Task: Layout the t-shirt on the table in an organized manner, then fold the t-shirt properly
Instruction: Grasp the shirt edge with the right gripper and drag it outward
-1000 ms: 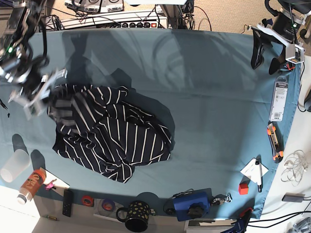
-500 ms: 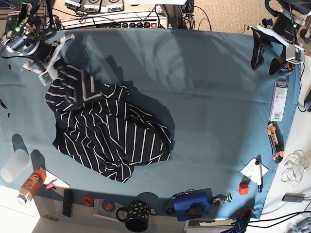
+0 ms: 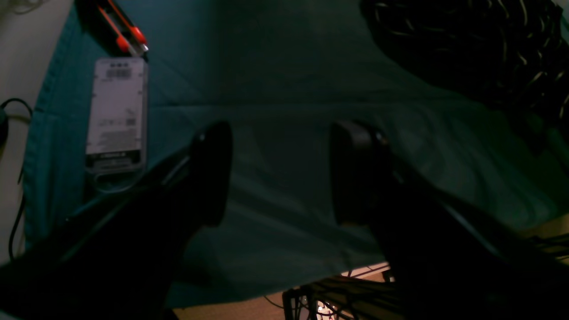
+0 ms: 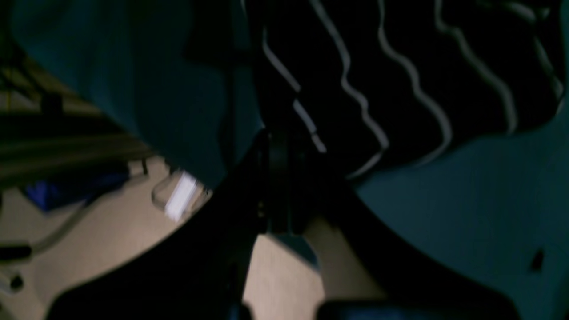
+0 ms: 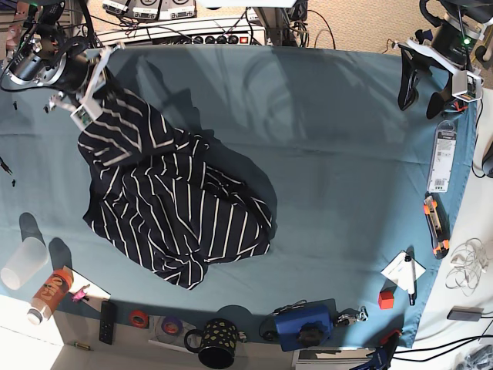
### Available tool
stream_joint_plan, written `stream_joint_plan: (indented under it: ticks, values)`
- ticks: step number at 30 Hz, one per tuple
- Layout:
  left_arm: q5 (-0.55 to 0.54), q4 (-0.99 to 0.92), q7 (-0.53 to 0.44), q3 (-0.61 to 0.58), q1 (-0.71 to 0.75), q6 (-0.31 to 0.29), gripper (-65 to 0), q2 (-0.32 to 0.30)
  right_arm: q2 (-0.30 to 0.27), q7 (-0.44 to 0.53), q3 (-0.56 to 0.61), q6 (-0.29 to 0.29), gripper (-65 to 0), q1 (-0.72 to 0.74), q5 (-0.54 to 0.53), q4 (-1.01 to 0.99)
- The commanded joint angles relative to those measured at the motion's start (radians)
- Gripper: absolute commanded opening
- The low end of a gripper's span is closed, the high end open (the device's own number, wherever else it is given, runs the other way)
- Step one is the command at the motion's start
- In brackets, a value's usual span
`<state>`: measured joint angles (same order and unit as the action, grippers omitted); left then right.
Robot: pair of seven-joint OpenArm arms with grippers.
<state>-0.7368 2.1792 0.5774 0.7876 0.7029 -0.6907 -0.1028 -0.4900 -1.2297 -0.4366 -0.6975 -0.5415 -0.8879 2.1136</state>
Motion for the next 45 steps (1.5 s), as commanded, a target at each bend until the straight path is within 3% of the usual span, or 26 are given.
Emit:
stream_joint_plan:
  ticks: [1,5,12,14,18,21,23,26,34,43,45]
  values:
    - [-0.018,0.014,-0.028,0.007,0.005,-0.007,-30.2,-0.008,-0.017,0.042,-0.010,-0.001,-65.0,0.023,-0.009,0.014]
    - [-0.018,0.013,-0.028,0.007,-0.004,-0.007,-30.2,-0.008,-0.018,0.029,-0.010,-0.001,-65.0,0.114,-0.010,0.014]
    - [0.013,0.013,-0.028,0.007,-0.008,-0.007,-30.2,-0.008,-0.017,-0.137,-0.011,-0.001,-65.0,0.140,0.018,0.013]
    - [0.020,0.013,-0.029,0.007,-0.008,-0.007,-30.2,-0.008,-0.018,-0.041,-0.011,-0.001,-65.0,0.145,0.089,0.013]
    - [0.019,0.013,-0.061,0.007,-0.008,-0.007,-30.2,-0.008,-0.020,0.307,-0.007,-0.001,-65.0,0.237,0.237,-0.022]
    - [0.020,0.013,-0.079,0.007,-0.011,-0.007,-30.2,-0.008,-0.019,0.438,0.002,-0.001,-65.0,0.397,0.305,-0.117]
    - [0.020,0.014,-0.077,0.007,-0.011,-0.007,-30.2,-0.008,-0.020,0.501,0.014,0.051,-65.0,0.513,0.382,-0.220]
    - [0.020,0.013,-0.077,0.007,-0.011,-0.007,-30.2,-0.008,-0.020,0.526,0.039,0.111,-65.0,0.684,0.438,-0.443]
    - [0.020,0.013,-0.077,0.007,-0.011,-0.007,-30.2,-0.008,-0.020,0.604,0.109,0.110,-65.0,1.049,0.440,-1.093]
    - [0.020,0.013,-0.077,0.007,-0.019,-0.007,-30.2,-0.008,-0.026,0.607,0.094,0.118,-65.0,1.188,0.459,-1.169]
    - [0.020,0.013,-0.077,0.007,-0.022,-0.007,-30.2,-0.008,-0.025,0.583,0.095,0.092,-65.0,1.190,0.459,-1.169]
